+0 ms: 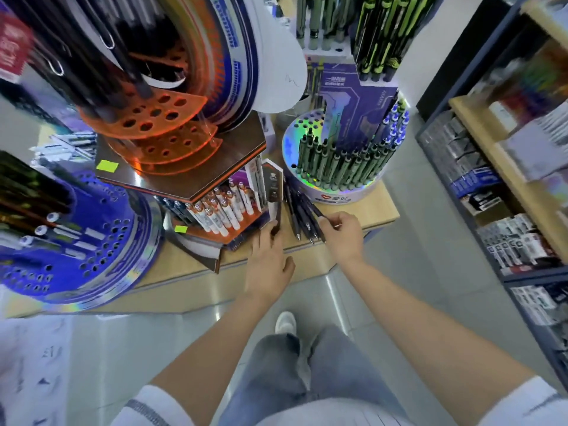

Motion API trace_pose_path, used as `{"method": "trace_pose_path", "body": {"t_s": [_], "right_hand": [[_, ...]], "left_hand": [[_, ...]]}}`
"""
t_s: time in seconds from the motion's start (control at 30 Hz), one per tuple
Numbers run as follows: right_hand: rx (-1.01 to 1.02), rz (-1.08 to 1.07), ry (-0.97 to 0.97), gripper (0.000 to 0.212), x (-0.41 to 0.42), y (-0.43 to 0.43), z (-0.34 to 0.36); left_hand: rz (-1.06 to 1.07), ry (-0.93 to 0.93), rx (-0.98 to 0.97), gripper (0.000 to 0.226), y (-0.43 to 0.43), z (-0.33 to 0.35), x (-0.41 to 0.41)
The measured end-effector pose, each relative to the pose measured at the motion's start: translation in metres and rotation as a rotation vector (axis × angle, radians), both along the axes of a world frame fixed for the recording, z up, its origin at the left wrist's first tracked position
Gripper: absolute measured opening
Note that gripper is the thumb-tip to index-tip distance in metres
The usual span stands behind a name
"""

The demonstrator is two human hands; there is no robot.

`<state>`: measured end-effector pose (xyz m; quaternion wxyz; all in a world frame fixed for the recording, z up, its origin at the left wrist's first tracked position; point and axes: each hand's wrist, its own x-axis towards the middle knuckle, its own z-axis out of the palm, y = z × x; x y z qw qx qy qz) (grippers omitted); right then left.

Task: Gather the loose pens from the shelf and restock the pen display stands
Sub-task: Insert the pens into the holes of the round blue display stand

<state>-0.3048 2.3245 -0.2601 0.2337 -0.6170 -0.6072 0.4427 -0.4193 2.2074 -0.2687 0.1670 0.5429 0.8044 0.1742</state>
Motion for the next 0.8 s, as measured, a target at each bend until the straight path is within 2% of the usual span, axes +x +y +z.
{"method": "trace_pose_path", "body": {"t_s": [0.2, 0.33, 0.43, 0.5, 0.67, 0.8], "right_hand": [[-0.043, 0.194, -0.189, 0.019, -0.001, 0.018, -0.012], [-0.055, 0.389, -0.296, 0.024, -0.001, 0.03, -0.014], [-0.052, 0.477, -0.346, 0.029, -0.004, 0.037, -0.014], [-0.048, 0.534, -0.373, 0.025, -0.005, 0.042, -0.014], [-0.095, 0.502, -0.308, 0.013, -0.004, 0.048, -0.009], [-0.195, 0.481, -0.17, 0.019, -0.002, 0.054, -0.007]], "left_hand": [[0.128, -0.012, 0.056, 0.053, 0.01, 0.002, 0.007], [0.25, 0.036, 0.104, 0.03, 0.016, 0.005, 0.015], [0.351, -0.121, 0.11, 0.02, 0.028, 0.015, 0.02], [0.358, -0.138, 0.101, 0.021, 0.036, 0.019, 0.023], [0.423, -0.222, 0.023, 0.019, 0.05, 0.016, 0.033], [0.544, -0.338, -0.015, 0.021, 0.065, 0.013, 0.038]]}}
